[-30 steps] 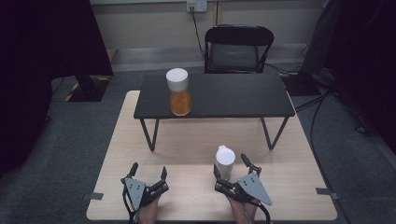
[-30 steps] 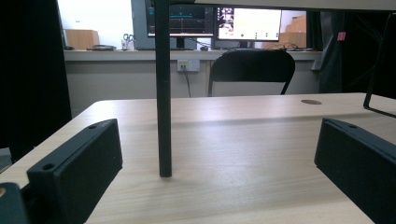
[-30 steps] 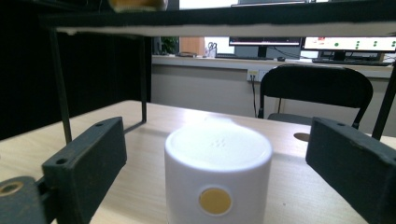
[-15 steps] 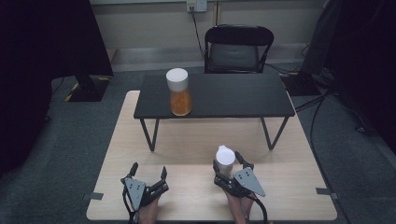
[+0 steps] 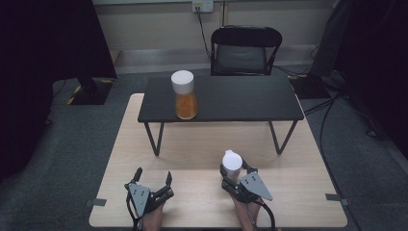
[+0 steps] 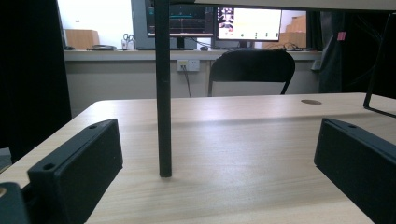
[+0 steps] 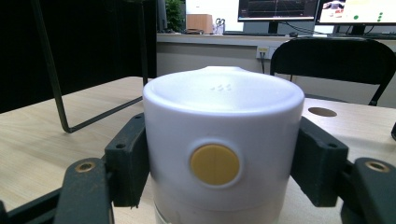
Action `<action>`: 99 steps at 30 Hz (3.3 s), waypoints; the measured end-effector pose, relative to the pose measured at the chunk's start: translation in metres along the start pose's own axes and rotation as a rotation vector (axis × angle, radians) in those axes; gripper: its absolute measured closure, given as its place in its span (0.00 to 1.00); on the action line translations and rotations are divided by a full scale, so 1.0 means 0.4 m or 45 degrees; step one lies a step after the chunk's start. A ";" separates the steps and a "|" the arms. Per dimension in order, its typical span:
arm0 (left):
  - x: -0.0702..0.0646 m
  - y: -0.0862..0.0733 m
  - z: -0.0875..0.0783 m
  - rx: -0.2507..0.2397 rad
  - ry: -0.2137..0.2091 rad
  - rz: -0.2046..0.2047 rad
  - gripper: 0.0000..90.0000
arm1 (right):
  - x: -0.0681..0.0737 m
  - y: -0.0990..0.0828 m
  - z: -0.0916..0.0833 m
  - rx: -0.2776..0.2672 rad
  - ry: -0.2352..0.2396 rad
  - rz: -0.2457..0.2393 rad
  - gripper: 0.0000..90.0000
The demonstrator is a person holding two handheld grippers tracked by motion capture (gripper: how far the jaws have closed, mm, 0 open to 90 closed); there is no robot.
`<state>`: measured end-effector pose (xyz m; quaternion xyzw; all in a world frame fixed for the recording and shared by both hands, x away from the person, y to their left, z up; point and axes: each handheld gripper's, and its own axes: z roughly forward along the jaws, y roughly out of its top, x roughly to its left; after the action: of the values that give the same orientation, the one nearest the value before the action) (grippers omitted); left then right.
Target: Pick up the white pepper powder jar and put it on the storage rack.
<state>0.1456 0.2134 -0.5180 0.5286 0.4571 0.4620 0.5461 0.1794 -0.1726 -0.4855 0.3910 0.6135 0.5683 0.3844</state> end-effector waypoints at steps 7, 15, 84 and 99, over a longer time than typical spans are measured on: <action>0.000 0.000 0.000 0.000 0.000 0.000 0.01 | -0.001 0.011 0.000 0.020 0.007 -0.010 0.33; 0.000 0.000 0.000 0.000 0.000 0.000 0.00 | -0.005 0.028 0.001 0.036 0.017 -0.010 0.33; 0.000 0.000 0.000 0.000 0.000 0.000 0.00 | -0.073 0.332 -0.022 -0.011 0.225 -0.091 0.33; 0.000 0.000 0.000 0.001 -0.001 0.000 0.00 | -0.103 0.413 0.023 -0.019 0.230 -0.105 0.33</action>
<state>0.1456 0.2135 -0.5179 0.5289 0.4569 0.4618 0.5461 0.2112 -0.1987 -0.3199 0.3097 0.6571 0.5894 0.3534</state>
